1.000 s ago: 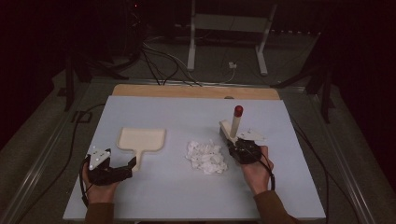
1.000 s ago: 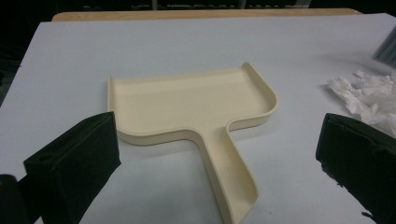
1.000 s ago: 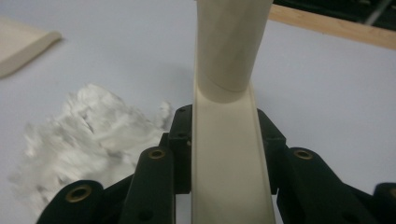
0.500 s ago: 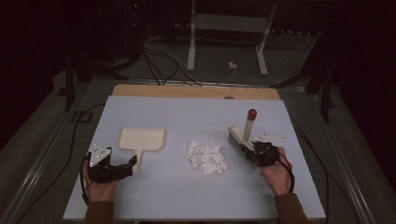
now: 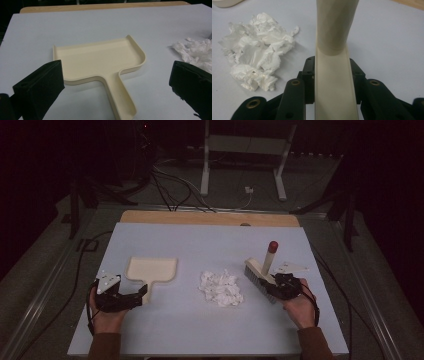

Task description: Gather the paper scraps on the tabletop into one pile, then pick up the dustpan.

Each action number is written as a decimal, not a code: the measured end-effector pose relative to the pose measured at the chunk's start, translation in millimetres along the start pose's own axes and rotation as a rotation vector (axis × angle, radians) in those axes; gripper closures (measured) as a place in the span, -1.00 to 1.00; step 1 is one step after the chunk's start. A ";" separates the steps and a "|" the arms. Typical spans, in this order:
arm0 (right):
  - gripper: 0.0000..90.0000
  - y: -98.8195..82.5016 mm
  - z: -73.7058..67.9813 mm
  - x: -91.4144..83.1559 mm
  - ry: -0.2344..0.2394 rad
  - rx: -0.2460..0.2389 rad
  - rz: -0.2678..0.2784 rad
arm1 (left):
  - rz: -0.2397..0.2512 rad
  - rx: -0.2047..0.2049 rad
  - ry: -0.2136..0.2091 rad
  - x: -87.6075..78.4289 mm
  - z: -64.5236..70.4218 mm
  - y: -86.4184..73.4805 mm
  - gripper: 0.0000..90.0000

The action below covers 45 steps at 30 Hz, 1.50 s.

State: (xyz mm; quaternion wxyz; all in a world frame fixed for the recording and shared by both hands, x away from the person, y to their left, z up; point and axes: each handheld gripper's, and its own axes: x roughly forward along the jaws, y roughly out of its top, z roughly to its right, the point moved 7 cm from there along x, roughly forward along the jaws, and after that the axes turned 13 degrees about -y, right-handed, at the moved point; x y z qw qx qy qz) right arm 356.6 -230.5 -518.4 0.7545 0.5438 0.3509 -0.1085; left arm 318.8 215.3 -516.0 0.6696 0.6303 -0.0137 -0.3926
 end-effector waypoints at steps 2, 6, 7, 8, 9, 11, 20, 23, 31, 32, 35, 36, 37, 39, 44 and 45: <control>0.48 0.2 -0.9 0.8 -0.004 -0.005 -0.003 | -0.004 -0.001 -0.003 0.3 -0.6 -0.5 -0.99; 0.37 7.8 -1.2 2.0 0.005 -0.016 0.018 | -0.022 -0.004 -0.005 3.1 -1.1 -1.8 -0.99; 0.37 10.6 -0.6 2.4 0.003 -0.013 0.022 | -0.029 -0.005 -0.006 4.3 -1.1 -2.2 -0.99; 0.38 13.3 -0.1 3.2 0.003 -0.013 0.028 | -0.037 -0.003 -0.005 5.1 -1.5 -2.9 -0.99; 0.38 15.4 0.5 4.8 0.003 -0.010 0.026 | -0.042 -0.004 -0.005 5.9 -1.7 -3.3 -0.99; 0.40 17.8 0.8 8.8 0.011 -0.001 0.017 | -0.050 -0.004 -0.002 6.7 -2.1 -3.8 -0.99; 0.49 19.0 5.4 15.6 0.010 0.029 -0.033 | -0.127 0.003 0.015 17.9 -1.8 -9.8 -0.99; 0.49 19.3 5.3 15.9 0.006 0.027 -0.034 | -0.155 0.010 0.022 23.4 0.2 -12.2 -0.99; 0.50 19.1 4.9 15.2 -0.001 0.023 -0.034 | -0.199 0.002 0.056 34.2 2.0 -16.5 -0.98; 0.50 18.9 5.2 14.9 -0.002 0.025 -0.034 | -0.201 -0.002 0.061 34.9 1.5 -16.8 -0.98; 0.50 18.3 5.8 14.4 -0.003 0.028 -0.034 | -0.215 -0.010 0.067 35.9 1.0 -18.1 -0.97; 0.49 18.2 5.8 14.3 -0.003 0.027 -0.033 | -0.225 -0.009 0.072 36.2 0.6 -18.8 -0.96; 0.49 18.2 5.8 14.2 -0.005 0.026 -0.033 | -0.235 -0.009 0.078 36.2 0.2 -19.6 -0.95; 0.49 18.1 5.7 14.0 -0.007 0.026 -0.033 | -0.241 -0.020 0.083 37.1 0.0 -20.6 -0.92; 0.49 18.2 5.1 13.2 -0.016 0.014 -0.029 | -0.249 -0.058 0.084 39.1 -1.7 -24.1 -0.73; 0.49 18.2 5.1 13.0 -0.017 0.012 -0.027 | -0.253 -0.062 0.084 39.6 -2.1 -25.2 -0.63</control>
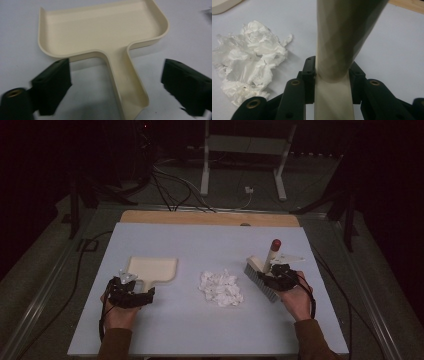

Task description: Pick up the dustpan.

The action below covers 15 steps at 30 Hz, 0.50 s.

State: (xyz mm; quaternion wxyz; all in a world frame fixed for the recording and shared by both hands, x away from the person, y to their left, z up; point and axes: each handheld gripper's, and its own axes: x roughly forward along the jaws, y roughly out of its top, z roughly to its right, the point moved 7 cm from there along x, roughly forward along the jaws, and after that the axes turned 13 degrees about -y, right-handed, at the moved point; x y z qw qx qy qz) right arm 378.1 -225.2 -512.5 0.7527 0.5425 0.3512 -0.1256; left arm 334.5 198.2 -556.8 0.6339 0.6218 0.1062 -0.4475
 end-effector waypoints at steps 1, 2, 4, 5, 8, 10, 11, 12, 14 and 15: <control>0.50 0.0 0.1 -0.2 -0.002 0.000 0.001 | -0.005 -0.003 0.002 1.2 0.1 -0.7 -0.59; 0.50 0.0 0.3 -0.4 -0.004 0.001 0.002 | -0.012 -0.004 -0.004 2.6 0.8 -1.4 -0.55; 0.50 0.0 0.7 -0.8 -0.007 -0.001 0.002 | -0.030 -0.004 0.015 5.4 2.0 -2.7 -0.46; 0.49 0.0 0.9 -1.1 -0.009 0.001 0.001 | -0.030 -0.007 0.017 7.0 2.8 -2.9 -0.43; 0.49 0.2 1.5 -1.8 -0.012 0.001 0.004 | -0.045 -0.023 0.038 11.4 2.7 -3.8 -0.30; 0.50 0.6 1.8 -2.4 -0.013 -0.002 0.010 | -0.051 -0.040 0.053 14.1 1.8 -4.5 -0.18; 0.50 0.9 2.2 -2.7 -0.015 -0.001 0.013 | -0.056 -0.044 0.042 15.4 2.5 -4.7 -0.13; 0.49 1.0 2.8 -3.0 -0.016 -0.001 0.014 | -0.064 -0.043 0.046 16.8 3.0 -5.2 -0.05; 0.50 1.5 4.0 -3.5 -0.018 0.005 0.019 | -0.067 -0.039 0.062 18.6 4.0 -4.8 0.05; 0.50 1.5 4.7 -3.4 -0.018 0.006 0.019 | -0.066 -0.040 0.063 18.9 4.3 -4.2 0.11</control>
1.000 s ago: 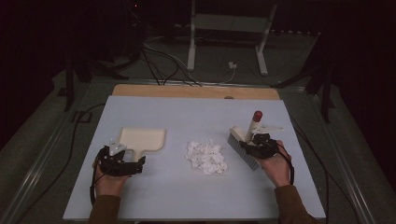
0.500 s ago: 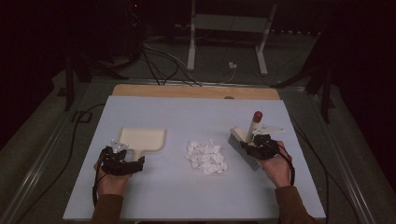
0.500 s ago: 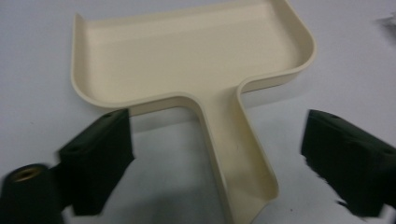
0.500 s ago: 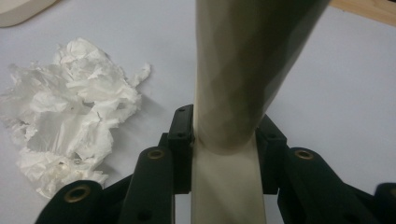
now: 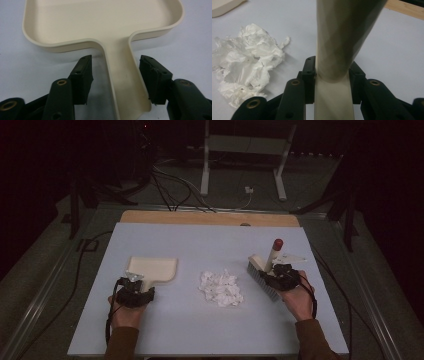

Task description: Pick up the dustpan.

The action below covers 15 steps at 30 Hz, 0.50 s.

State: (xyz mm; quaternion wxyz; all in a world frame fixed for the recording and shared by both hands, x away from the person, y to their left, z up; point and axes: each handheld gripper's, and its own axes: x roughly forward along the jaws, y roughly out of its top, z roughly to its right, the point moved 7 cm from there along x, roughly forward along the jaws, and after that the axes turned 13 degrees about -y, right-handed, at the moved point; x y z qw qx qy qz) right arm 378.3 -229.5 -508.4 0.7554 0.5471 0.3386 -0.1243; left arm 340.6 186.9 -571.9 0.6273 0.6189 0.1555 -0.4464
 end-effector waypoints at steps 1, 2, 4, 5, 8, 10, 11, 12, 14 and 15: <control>0.49 -0.3 0.6 0.0 -0.001 0.001 -0.001 | -0.008 0.005 0.020 -0.2 -0.5 0.2 0.20; 0.50 -0.6 0.9 0.0 -0.004 0.004 -0.004 | -0.011 0.008 0.022 0.1 0.0 0.3 0.29; 0.50 -1.1 0.9 0.1 -0.008 0.007 -0.007 | -0.020 0.013 0.029 0.6 0.5 1.0 0.37; 0.50 -1.1 0.9 -0.1 -0.009 0.007 -0.007 | -0.027 0.016 0.030 0.7 0.7 1.4 0.38; 0.50 -0.4 1.4 -1.0 -0.007 0.010 -0.002 | -0.040 0.027 0.023 1.0 1.1 2.7 0.47; 0.50 -0.1 2.8 -1.5 -0.009 0.015 0.001 | -0.048 0.032 0.015 0.7 0.7 3.6 0.48; 0.50 -0.2 3.6 -1.7 -0.010 0.018 0.001 | -0.048 0.030 0.010 0.4 0.0 3.8 0.48; 0.50 -0.3 4.4 -1.8 -0.011 0.022 0.001 | -0.046 0.025 0.002 0.2 -0.4 3.9 0.48; 0.50 -0.7 6.2 -1.8 -0.016 0.024 0.002 | -0.048 0.027 -0.011 -1.3 -1.7 4.0 0.49; 0.49 -0.9 7.0 -1.8 -0.019 0.027 0.001 | -0.046 0.023 -0.020 -2.2 -2.0 4.2 0.49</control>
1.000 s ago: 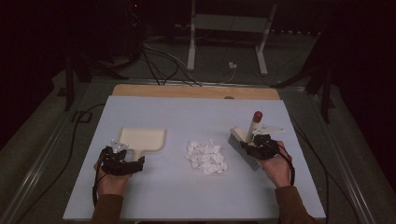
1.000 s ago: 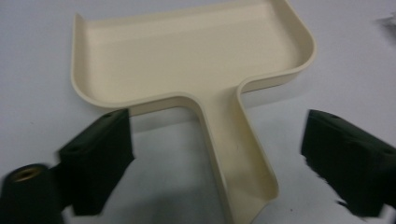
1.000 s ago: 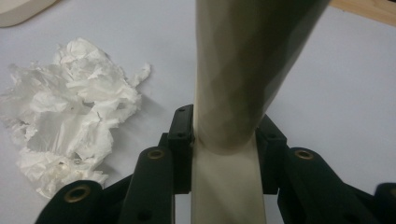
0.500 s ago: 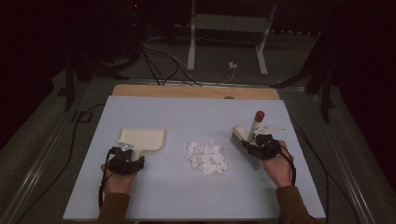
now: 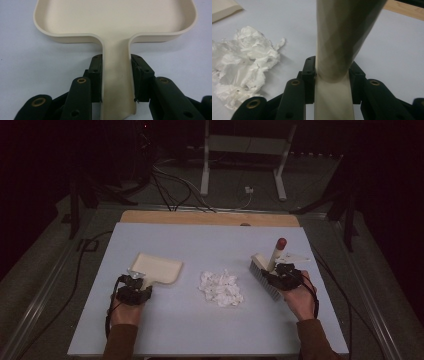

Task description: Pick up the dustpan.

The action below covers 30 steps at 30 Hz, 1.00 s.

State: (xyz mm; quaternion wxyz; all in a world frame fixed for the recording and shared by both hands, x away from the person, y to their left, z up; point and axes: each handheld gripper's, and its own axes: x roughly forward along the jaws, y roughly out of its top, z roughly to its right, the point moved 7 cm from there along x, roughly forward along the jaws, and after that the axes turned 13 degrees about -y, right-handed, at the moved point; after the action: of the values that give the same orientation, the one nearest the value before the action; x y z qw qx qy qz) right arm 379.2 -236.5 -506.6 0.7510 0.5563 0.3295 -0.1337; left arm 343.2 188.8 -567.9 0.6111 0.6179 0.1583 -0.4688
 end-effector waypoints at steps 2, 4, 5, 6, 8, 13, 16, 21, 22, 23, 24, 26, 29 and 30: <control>0.50 -0.4 1.3 0.4 -0.005 0.004 -0.002 | -0.003 0.007 -0.014 -2.9 -0.2 0.6 0.49; 0.50 -0.6 1.7 0.6 -0.007 0.005 -0.001 | -0.010 0.030 -0.024 -5.7 0.5 1.5 0.49; 0.50 -0.5 1.6 0.6 -0.008 0.005 0.000 | -0.011 0.040 -0.027 -7.0 1.2 2.3 0.49; 0.50 -0.3 1.6 0.5 -0.009 0.005 0.000 | -0.014 0.049 -0.034 -8.6 1.8 2.7 0.49; 0.49 0.0 1.5 0.1 -0.009 0.008 0.003 | -0.016 0.066 -0.043 -11.0 1.7 4.1 0.49; 0.49 0.1 1.3 -0.5 -0.012 0.007 0.007 | -0.018 0.093 -0.071 -18.2 0.1 7.3 0.49; 0.50 0.0 1.3 -0.4 -0.016 0.006 0.008 | -0.022 0.122 -0.084 -23.7 -0.7 10.2 0.49; 0.50 0.2 1.5 -0.7 -0.017 0.008 0.009 | -0.031 0.174 -0.117 -32.6 -0.3 13.0 0.49; 0.50 0.1 1.5 -0.7 -0.017 0.008 0.009 | -0.032 0.186 -0.129 -34.0 0.0 13.2 0.49; 0.50 0.1 1.5 -0.7 -0.017 0.008 0.010 | -0.031 0.194 -0.137 -35.0 0.2 13.4 0.49; 0.50 0.0 1.4 -0.6 -0.018 0.007 0.009 | -0.036 0.205 -0.142 -36.3 -0.2 13.3 0.49; 0.49 -0.2 1.2 -0.4 -0.019 0.007 0.009 | -0.036 0.222 -0.161 -37.9 0.3 13.0 0.49; 0.50 -0.4 1.3 -0.3 -0.020 0.004 0.008 | -0.043 0.253 -0.190 -39.8 2.0 11.8 0.49; 0.50 -0.3 1.3 -0.3 -0.020 0.007 0.008 | -0.047 0.266 -0.200 -40.3 3.2 11.3 0.49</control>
State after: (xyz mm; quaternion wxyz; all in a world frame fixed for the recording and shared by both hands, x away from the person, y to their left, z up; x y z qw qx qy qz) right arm 379.2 -237.9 -506.4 0.7529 0.5589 0.3193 -0.1372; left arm 330.1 198.9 -529.4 0.5253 0.6397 0.0475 -0.5591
